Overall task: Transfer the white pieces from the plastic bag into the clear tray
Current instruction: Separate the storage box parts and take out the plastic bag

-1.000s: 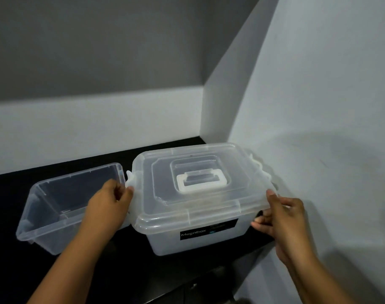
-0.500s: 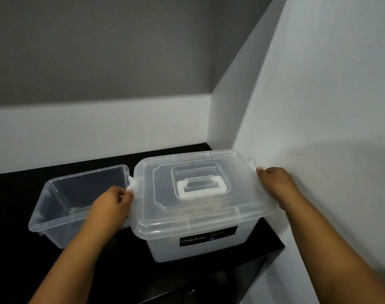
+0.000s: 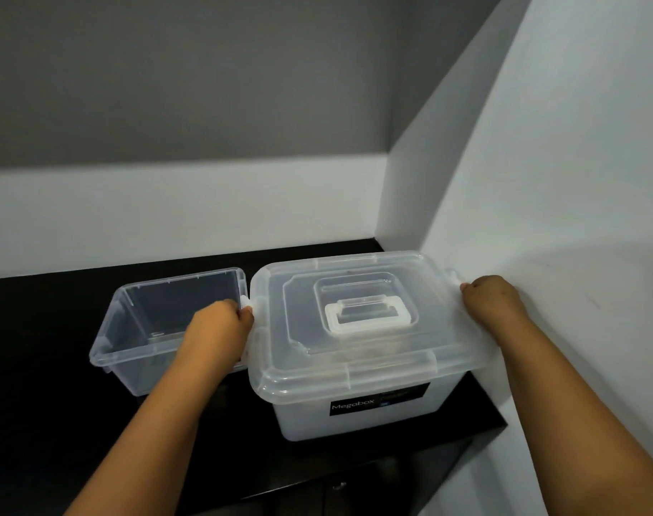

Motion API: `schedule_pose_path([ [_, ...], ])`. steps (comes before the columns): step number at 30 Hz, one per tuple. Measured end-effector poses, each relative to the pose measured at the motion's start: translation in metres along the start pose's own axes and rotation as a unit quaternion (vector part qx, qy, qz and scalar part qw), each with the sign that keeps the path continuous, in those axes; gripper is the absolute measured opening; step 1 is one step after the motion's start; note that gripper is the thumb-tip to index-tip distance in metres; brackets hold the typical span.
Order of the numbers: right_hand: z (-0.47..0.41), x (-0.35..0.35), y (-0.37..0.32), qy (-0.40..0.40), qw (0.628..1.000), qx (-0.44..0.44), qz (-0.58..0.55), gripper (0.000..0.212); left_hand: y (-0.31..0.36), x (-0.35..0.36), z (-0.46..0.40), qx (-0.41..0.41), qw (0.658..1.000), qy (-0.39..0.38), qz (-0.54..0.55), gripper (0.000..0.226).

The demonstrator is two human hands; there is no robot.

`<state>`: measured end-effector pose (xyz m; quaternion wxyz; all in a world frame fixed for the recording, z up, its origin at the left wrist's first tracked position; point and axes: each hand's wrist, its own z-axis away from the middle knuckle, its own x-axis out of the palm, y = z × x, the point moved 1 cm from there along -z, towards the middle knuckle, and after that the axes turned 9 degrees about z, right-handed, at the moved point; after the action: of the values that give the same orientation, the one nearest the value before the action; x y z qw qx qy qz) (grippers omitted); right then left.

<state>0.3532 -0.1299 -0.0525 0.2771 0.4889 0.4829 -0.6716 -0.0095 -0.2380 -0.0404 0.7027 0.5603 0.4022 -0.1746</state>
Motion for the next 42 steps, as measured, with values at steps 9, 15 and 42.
schedule_pose_path([
  [9,0.008,-0.007,-0.001,-0.026,0.998,0.051,-0.038,0.047,0.001,-0.002,-0.003,-0.009,1.000,-0.020,0.000,0.036],
  [15,0.037,-0.014,-0.019,0.132,0.989,-0.031,0.051,0.039,0.006,-0.007,0.001,-0.040,0.998,-0.033,0.022,0.030],
  [42,0.098,0.004,-0.069,-0.004,0.960,-0.276,0.042,0.058,-0.017,0.003,0.011,0.028,0.977,0.160,0.136,0.048],
])
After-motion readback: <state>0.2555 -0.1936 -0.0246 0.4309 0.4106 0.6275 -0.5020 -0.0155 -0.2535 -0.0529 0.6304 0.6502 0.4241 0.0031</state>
